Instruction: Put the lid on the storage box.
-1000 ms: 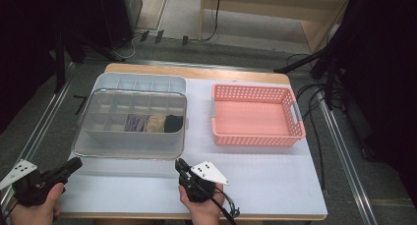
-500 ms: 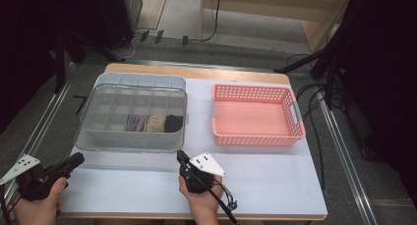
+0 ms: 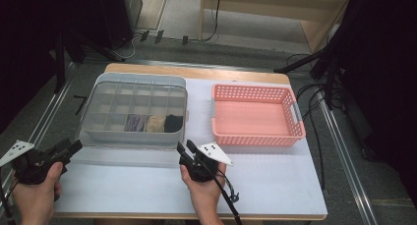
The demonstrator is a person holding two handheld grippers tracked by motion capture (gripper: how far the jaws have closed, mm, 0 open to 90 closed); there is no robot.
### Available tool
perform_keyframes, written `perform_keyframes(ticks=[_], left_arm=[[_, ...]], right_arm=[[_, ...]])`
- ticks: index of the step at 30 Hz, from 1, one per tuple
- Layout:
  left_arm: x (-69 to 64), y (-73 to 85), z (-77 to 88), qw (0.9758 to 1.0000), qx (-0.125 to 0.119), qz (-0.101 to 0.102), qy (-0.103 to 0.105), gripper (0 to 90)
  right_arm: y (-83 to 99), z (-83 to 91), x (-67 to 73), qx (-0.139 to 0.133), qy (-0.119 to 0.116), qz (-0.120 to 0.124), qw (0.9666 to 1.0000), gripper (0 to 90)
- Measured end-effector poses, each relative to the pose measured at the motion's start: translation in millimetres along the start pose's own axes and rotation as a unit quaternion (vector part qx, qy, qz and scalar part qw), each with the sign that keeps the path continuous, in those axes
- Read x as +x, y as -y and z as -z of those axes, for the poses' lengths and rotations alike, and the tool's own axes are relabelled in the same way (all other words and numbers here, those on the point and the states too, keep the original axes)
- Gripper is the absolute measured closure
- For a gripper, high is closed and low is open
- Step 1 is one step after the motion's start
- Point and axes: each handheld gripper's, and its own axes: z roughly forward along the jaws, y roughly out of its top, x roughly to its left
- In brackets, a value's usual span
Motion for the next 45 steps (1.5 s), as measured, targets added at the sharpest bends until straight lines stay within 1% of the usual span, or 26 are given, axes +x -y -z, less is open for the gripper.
perform_keyframes(ticks=[4,5,6,7,9,10,12,13,14,15,16,18,21,23,25,27,28,29,30,31,32,34,38,40,42,45], left_arm=[[2.8,-6.5,-8.3,0.9999,0.007,0.009,0.001,47.2],[3.5,-10.4,-14.6,0.9997,0.018,0.013,0.008,46.4],[3.5,-11.6,-18.7,0.9995,0.026,0.016,0.009,46.0],[4.0,-12.4,-22.2,0.9992,0.033,0.018,0.013,45.8],[5.2,-14.3,-27.3,0.9984,0.041,0.031,0.025,44.2],[5.8,-15.4,-29.0,0.9982,0.042,0.033,0.027,44.3],[6.1,-16.1,-30.0,0.998,0.043,0.036,0.03,46.6],[7.2,-16.5,-31.4,0.9971,0.047,0.045,0.039,47.7],[7.6,-16.5,-31.5,0.997,0.047,0.047,0.04,48.0],[7.6,-16.5,-31.5,0.997,0.047,0.047,0.04,48.3],[8.0,-16.5,-31.0,0.9967,0.049,0.05,0.041,48.7],[8.4,-16.7,-30.5,0.9964,0.049,0.054,0.043,50.2],[9.0,-16.6,-29.2,0.9962,0.047,0.058,0.046,51.6],[9.2,-17.3,-26.6,0.9961,0.044,0.059,0.048,53.0],[7.5,-18.4,-24.5,0.9965,0.038,0.059,0.046,53.5],[7.6,-18.9,-23.2,0.9966,0.036,0.057,0.047,53.5],[7.6,-19.5,-22.1,0.9965,0.034,0.06,0.047,53.5],[7.8,-19.6,-21.9,0.9964,0.032,0.061,0.048,53.4],[8.1,-19.7,-22.6,0.9966,0.035,0.059,0.047,53.4],[9.6,-19.2,-24.3,0.997,0.043,0.052,0.039,53.3],[10.2,-18.7,-25.4,0.997,0.04,0.055,0.036,53.1],[13.1,-18.0,-26.7,0.9967,0.041,0.06,0.036,53.0],[16.8,-17.1,-29.6,0.9964,0.046,0.063,0.033,52.8],[17.3,-17.7,-31.4,0.9963,0.044,0.066,0.034,52.6],[16.2,-20.1,-34.7,0.9967,0.044,0.063,0.028,52.5],[16.5,-22.1,-38.0,0.9967,0.043,0.062,0.027,52.7]], right_arm=[[-2.2,-5.4,0.1,0.006,-0.004,-0.009,0.9999,58.1],[-3.1,-10.8,-0.1,0.019,-0.004,-0.023,0.9995,55.2],[-3.3,-13.6,-0.7,0.023,-0.006,-0.034,0.9991,54.9],[-3.8,-16.1,-1.7,0.025,-0.008,-0.04,0.9989,54.5],[-5.3,-19.0,-1.8,0.029,-0.008,-0.051,0.9982,54.7],[-5.7,-19.9,-1.4,0.03,-0.006,-0.056,0.9979,54.6],[-6.4,-20.5,-1.6,0.035,-0.005,-0.067,0.9971,54.4],[-6.5,-21.4,-2.6,0.034,-0.009,-0.067,0.9971,54.1],[-6.7,-21.9,-3.1,0.038,-0.011,-0.075,0.9964,53.7],[-6.7,-21.9,-3.1,0.038,-0.011,-0.075,0.9964,53.7],[-7.3,-24.1,-5.5,0.047,-0.024,-0.094,0.9942,54.2],[-7.4,-24.8,-6.1,0.045,-0.024,-0.097,0.994,54.5],[-8.3,-24.3,-4.9,0.042,-0.017,-0.098,0.9942,56.7],[-9.0,-23.4,-5.1,0.046,-0.015,-0.109,0.9929,58.0],[-9.3,-23.2,-4.6,0.043,-0.015,-0.11,0.9929,58.1],[-10.2,-22.0,-3.7,0.034,-0.02,-0.105,0.9937,58.1],[-10.2,-22.0,-3.7,0.034,-0.02,-0.105,0.9937,58.1],[-12.2,-19.8,-0.3,0.024,-0.019,-0.097,0.9948,58.6],[-12.2,-19.8,-0.3,0.024,-0.019,-0.097,0.9948,58.6],[-14.2,-21.0,3.0,0.022,-0.009,-0.083,0.9963,59.7],[-14.9,-22.3,4.1,0.026,-0.005,-0.082,0.9963,60.1],[-15.0,-24.3,5.7,0.027,-0.006,-0.079,0.9965,60.1],[-14.5,-27.2,7.0,0.031,-0.004,-0.08,0.9963,60.0],[-12.9,-29.3,7.1,0.034,-0.002,-0.086,0.9958,59.8],[-12.4,-30.1,6.7,0.03,0.001,-0.089,0.9956,59.8],[-12.1,-31.2,6.8,0.029,0.005,-0.088,0.9957,59.3]])
